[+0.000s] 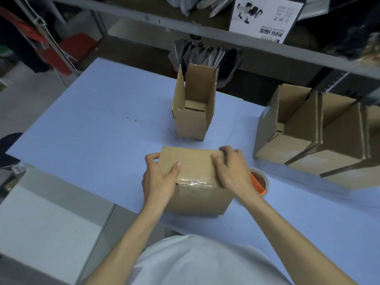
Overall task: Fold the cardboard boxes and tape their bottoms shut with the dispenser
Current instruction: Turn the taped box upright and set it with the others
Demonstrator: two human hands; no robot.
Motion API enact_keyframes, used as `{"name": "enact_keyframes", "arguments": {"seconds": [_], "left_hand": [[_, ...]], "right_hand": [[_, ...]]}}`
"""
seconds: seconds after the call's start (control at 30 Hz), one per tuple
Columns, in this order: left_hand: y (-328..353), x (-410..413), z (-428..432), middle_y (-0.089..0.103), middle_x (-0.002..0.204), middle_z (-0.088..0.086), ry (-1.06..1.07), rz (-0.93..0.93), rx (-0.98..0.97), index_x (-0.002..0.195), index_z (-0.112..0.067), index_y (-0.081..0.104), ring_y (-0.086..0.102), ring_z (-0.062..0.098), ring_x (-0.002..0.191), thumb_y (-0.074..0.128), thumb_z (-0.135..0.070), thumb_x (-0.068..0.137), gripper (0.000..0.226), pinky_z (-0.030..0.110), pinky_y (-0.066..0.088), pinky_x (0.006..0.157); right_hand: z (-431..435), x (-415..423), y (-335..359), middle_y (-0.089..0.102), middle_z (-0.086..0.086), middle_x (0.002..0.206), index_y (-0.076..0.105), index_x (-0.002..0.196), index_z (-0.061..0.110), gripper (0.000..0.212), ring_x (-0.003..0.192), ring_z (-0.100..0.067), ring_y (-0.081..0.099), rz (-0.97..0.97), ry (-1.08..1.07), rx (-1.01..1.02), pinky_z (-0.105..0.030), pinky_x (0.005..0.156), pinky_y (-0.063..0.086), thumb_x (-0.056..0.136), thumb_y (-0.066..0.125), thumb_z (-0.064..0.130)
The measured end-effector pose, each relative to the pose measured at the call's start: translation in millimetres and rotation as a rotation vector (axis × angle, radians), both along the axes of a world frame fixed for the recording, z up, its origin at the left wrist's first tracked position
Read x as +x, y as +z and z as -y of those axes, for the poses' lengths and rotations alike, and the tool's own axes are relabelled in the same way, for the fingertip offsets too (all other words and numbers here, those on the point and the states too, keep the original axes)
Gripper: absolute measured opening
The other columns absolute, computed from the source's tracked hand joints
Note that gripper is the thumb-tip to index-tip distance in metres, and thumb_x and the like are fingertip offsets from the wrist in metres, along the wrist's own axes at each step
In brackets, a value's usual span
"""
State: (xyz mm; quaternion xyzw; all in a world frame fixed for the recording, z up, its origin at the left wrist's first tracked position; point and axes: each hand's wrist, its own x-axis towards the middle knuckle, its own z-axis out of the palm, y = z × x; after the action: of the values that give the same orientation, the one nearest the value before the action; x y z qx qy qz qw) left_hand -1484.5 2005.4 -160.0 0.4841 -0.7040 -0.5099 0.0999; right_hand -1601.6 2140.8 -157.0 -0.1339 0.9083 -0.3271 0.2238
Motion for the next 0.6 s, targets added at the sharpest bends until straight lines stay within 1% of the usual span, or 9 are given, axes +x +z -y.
{"name": "enact_keyframes", "arguments": {"seconds": [0.07, 0.13, 0.17, 0.23, 0.3, 0.37, 0.43, 0.5, 0.6], "left_hand": [[0.6, -1.4, 1.5, 0.062, 0.101, 0.001, 0.0, -0.016, 0.016, 0.114, -0.032, 0.038, 0.058, 0.026, 0.1, 0.066, -0.043, 0.085, 0.042, 0.046, 0.047, 0.09], [1.2, -4.9, 3.1, 0.06, 0.102, 0.003, -0.011, -0.002, -0.003, 0.121, -0.03, 0.036, 0.059, 0.027, 0.1, 0.064, -0.043, 0.087, 0.046, 0.043, 0.047, 0.088], [0.7, -7.1, 3.5, 0.056, 0.109, 0.003, -0.021, -0.003, -0.015, 0.125, -0.029, 0.034, 0.057, 0.026, 0.105, 0.064, -0.042, 0.087, 0.05, 0.042, 0.046, 0.089], [1.5, -9.3, 2.0, 0.04, 0.124, -0.001, -0.048, -0.054, -0.085, 0.131, -0.03, 0.035, 0.045, 0.022, 0.119, 0.066, -0.041, 0.086, 0.056, 0.039, 0.043, 0.095], [4.9, -8.6, 0.5, 0.032, 0.126, -0.007, -0.159, -0.145, -0.283, 0.126, -0.036, 0.047, 0.032, 0.016, 0.119, 0.072, -0.044, 0.08, 0.053, 0.033, 0.041, 0.096], [5.8, -7.1, 2.2, 0.046, 0.117, -0.014, -0.368, -0.217, -0.444, 0.106, -0.039, 0.063, 0.038, 0.013, 0.111, 0.077, -0.045, 0.074, 0.035, 0.031, 0.04, 0.093], [2.3, -4.8, 6.0, 0.062, 0.093, -0.011, -0.507, -0.239, -0.557, 0.088, -0.028, 0.072, 0.052, 0.014, 0.093, 0.078, -0.034, 0.075, 0.015, 0.037, 0.044, 0.085], [-2.5, -6.0, 10.6, 0.066, 0.076, -0.007, -0.515, -0.251, -0.697, 0.078, -0.019, 0.074, 0.056, 0.018, 0.076, 0.077, -0.021, 0.076, 0.004, 0.039, 0.047, 0.07], [-4.2, -13.9, 10.3, 0.063, 0.067, -0.007, -0.49, -0.244, -0.852, 0.069, -0.015, 0.07, 0.053, 0.018, 0.065, 0.07, -0.014, 0.077, 0.008, 0.034, 0.042, 0.056]], "right_hand": [[-4.9, 0.1, 0.1, 0.036, -0.005, 0.14, 0.037, 0.141, 0.024, 0.052, 0.129, -0.02, 0.038, -0.01, -0.012, -0.128, -0.025, 0.094, 0.029, 0.095, 0.049, 0.044], [-9.2, 6.2, 7.2, 0.031, 0.001, 0.145, 0.04, 0.141, 0.027, 0.064, 0.136, -0.012, 0.027, -0.204, 0.113, -0.255, -0.02, 0.103, 0.026, 0.086, 0.063, 0.049], [-10.0, 9.4, 9.0, 0.036, 0.003, 0.143, 0.049, 0.136, 0.027, 0.062, 0.135, -0.009, 0.029, -0.304, 0.239, -0.296, -0.018, 0.105, 0.028, 0.082, 0.068, 0.049], [-9.9, 16.8, 5.4, 0.057, 0.002, 0.127, 0.068, 0.116, 0.02, 0.039, 0.121, -0.01, 0.05, -0.4, 0.442, -0.365, -0.025, 0.098, 0.043, 0.081, 0.073, 0.037], [-7.4, 20.6, -1.8, 0.07, 0.0, 0.106, 0.077, 0.097, 0.015, 0.017, 0.103, -0.014, 0.064, -0.464, 0.435, -0.434, -0.034, 0.084, 0.052, 0.081, 0.076, 0.018], [-4.2, 18.6, -7.5, 0.074, 0.001, 0.097, 0.078, 0.09, 0.013, 0.011, 0.097, -0.015, 0.068, -0.528, 0.392, -0.465, -0.034, 0.078, 0.055, 0.08, 0.076, 0.011], [-0.3, 13.8, -9.8, 0.075, 0.003, 0.092, 0.078, 0.087, 0.012, 0.008, 0.094, -0.012, 0.069, -0.542, 0.393, -0.462, -0.033, 0.074, 0.057, 0.08, 0.075, 0.015], [1.8, 9.5, -12.8, 0.075, 0.003, 0.09, 0.078, 0.086, 0.013, 0.007, 0.092, -0.012, 0.07, -0.554, 0.406, -0.442, -0.034, 0.07, 0.058, 0.08, 0.076, 0.014], [-4.1, 3.1, -15.6, 0.075, 0.003, 0.094, 0.077, 0.09, 0.013, 0.009, 0.094, -0.012, 0.07, -0.584, 0.425, -0.439, -0.035, 0.07, 0.059, 0.081, 0.075, 0.011]]}}
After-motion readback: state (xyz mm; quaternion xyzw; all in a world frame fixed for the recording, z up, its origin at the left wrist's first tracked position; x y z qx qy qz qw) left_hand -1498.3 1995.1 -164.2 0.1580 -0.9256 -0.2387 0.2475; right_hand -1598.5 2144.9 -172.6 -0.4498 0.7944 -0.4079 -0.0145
